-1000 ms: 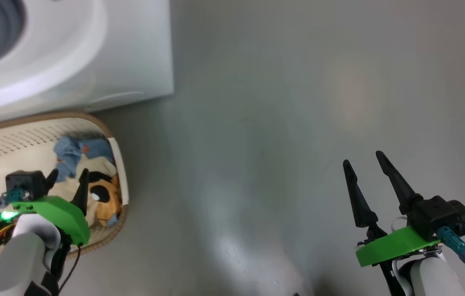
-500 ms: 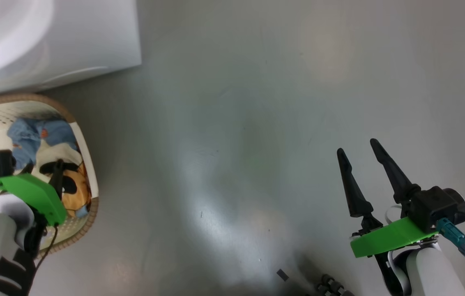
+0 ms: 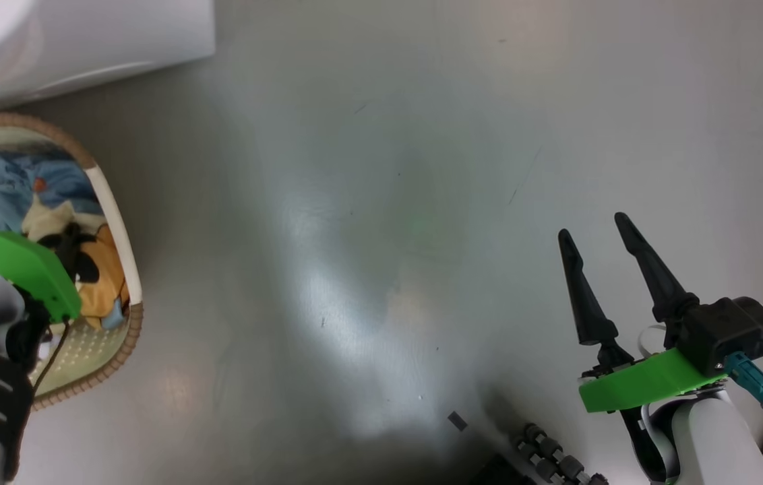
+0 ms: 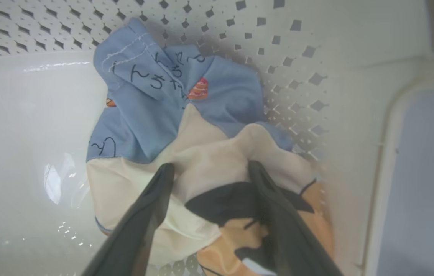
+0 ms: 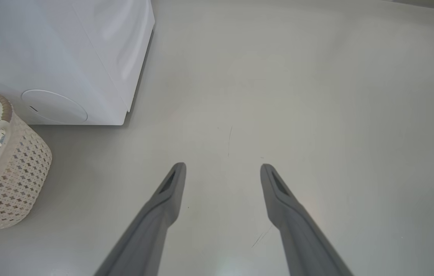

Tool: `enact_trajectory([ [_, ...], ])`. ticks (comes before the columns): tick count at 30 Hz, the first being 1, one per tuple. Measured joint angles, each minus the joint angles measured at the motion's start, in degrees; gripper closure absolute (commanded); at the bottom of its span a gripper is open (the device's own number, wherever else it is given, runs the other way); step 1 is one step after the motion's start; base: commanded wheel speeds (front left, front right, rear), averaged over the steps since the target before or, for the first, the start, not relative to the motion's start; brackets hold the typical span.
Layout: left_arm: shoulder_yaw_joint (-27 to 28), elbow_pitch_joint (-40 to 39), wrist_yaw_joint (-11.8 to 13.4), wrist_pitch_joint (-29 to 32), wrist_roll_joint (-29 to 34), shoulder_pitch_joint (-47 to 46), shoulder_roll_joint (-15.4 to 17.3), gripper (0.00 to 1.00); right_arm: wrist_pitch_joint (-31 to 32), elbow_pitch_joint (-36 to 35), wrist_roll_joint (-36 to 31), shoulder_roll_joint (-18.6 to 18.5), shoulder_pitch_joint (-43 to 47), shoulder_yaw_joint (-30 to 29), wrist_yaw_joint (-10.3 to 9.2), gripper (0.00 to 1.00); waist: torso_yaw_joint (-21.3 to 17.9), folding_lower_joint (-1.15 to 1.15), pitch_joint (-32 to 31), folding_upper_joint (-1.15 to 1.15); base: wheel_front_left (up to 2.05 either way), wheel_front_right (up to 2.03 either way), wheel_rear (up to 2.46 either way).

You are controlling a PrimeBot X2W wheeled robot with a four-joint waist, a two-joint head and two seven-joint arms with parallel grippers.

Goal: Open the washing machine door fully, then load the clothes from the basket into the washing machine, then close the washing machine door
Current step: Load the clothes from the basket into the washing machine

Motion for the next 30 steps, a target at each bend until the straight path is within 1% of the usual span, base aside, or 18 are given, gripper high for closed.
enact_trajectory([
  [3, -0.44, 0.97, 0.00, 1.10, -1.26, -1.46, -0.56, 0.00, 0.00, -0.41, -0.70, 0.00, 0.05, -0.42, 0.00, 0.00, 0.49, 0.00, 0.98, 0.00, 0.00, 0.00, 0.00],
  [9, -2.16, 2.44, 0.00, 2.02, -1.25, -3.66, -1.27, 0.00, 0.00, -1.68, -1.09, 0.01, 0.34, -0.77, 0.00, 0.00, 1.48, 0.00, 2.53, 0.00, 0.00, 0.00, 0.00],
  [14, -2.47, 3.44, 0.00, 3.35, -1.26, -4.19, -1.94, 0.00, 0.00, -2.22, -1.10, 0.02, 0.91, -1.00, 0.00, 0.00, 1.95, 0.00, 3.31, 0.00, 0.00, 0.00, 0.00],
  [15, -2.49, 3.60, 0.00, 3.74, -1.27, -4.19, -2.10, 0.04, 0.00, -2.23, -1.10, 0.02, 0.94, -1.00, 0.00, 0.00, 2.01, 0.00, 3.37, 0.00, 0.00, 0.00, 0.00],
  [16, -2.58, 3.69, 0.01, 3.96, -1.26, -4.20, -2.23, 0.49, 0.00, -2.32, -1.10, 0.02, 0.94, -1.00, 0.00, 0.00, 2.05, 0.00, 3.41, 0.00, 0.00, 0.00, 0.00],
  [17, -2.71, 3.75, 0.01, 3.94, -1.26, -4.21, -2.32, 1.00, 0.00, -2.41, -1.10, 0.02, 0.94, -1.00, 0.00, 0.00, 2.07, 0.00, 3.43, 0.00, 0.00, 0.00, 0.00],
  [30, -3.07, 4.31, 0.01, 3.33, -1.72, -4.15, -1.99, 1.00, 0.00, -2.09, -1.02, 0.02, 0.85, -0.83, 0.00, 0.00, 1.89, 0.00, 2.58, 0.00, 0.00, 0.00, 0.00],
])
